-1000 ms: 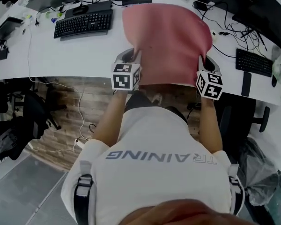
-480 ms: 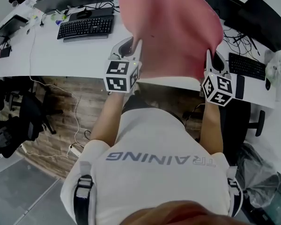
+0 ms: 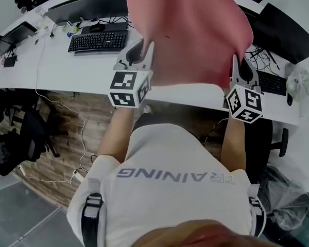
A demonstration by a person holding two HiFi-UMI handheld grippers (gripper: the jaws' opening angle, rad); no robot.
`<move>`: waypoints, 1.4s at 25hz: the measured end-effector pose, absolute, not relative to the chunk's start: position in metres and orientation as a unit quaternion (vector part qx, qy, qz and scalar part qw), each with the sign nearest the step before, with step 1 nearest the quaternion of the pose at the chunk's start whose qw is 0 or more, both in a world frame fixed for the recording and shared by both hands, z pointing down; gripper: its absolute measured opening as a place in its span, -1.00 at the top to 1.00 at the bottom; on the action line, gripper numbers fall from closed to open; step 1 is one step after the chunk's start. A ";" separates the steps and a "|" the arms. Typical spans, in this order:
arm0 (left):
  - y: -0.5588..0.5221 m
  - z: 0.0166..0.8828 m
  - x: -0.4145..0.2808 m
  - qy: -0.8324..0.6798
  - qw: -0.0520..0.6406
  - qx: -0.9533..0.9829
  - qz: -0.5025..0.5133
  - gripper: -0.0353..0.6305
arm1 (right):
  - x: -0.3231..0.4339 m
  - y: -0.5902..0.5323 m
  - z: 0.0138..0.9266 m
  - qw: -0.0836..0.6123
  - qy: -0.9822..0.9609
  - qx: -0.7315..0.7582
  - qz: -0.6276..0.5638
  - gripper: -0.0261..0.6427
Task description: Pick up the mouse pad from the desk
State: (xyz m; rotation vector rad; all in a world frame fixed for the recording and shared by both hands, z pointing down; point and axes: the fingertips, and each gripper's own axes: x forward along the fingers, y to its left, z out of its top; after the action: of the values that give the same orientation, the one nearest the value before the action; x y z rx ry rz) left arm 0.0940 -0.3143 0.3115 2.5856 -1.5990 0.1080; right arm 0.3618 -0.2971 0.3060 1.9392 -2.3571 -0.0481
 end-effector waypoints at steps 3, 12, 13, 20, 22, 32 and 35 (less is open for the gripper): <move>-0.311 0.296 0.091 -0.530 0.035 0.847 0.022 0.65 | 0.359 -0.294 0.291 0.035 -0.775 0.630 -0.029 0.75; -0.307 0.279 0.082 -0.535 0.022 0.845 0.005 0.65 | 0.348 -0.290 0.269 0.017 -0.782 0.621 -0.047 0.75; -0.307 0.278 0.082 -0.535 0.022 0.845 0.002 0.65 | 0.348 -0.289 0.268 0.015 -0.782 0.622 -0.047 0.75; -0.305 0.279 0.079 -0.537 0.022 0.843 -0.003 0.65 | 0.347 -0.287 0.269 0.011 -0.780 0.624 -0.043 0.75; -0.303 0.279 0.079 -0.536 0.023 0.844 -0.005 0.65 | 0.346 -0.286 0.269 0.011 -0.780 0.624 -0.042 0.75; -0.296 0.276 0.067 -0.543 0.018 0.839 -0.019 0.65 | 0.335 -0.279 0.266 0.011 -0.782 0.622 -0.043 0.75; -0.293 0.278 0.063 -0.546 0.022 0.837 -0.021 0.65 | 0.329 -0.277 0.266 0.018 -0.782 0.621 -0.048 0.75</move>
State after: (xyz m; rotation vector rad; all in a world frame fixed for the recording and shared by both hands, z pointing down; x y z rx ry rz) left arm 0.0629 -0.2931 0.2784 2.5945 -1.6916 -0.0652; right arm 0.3289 -0.2774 0.2659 1.9291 -2.4295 -0.1492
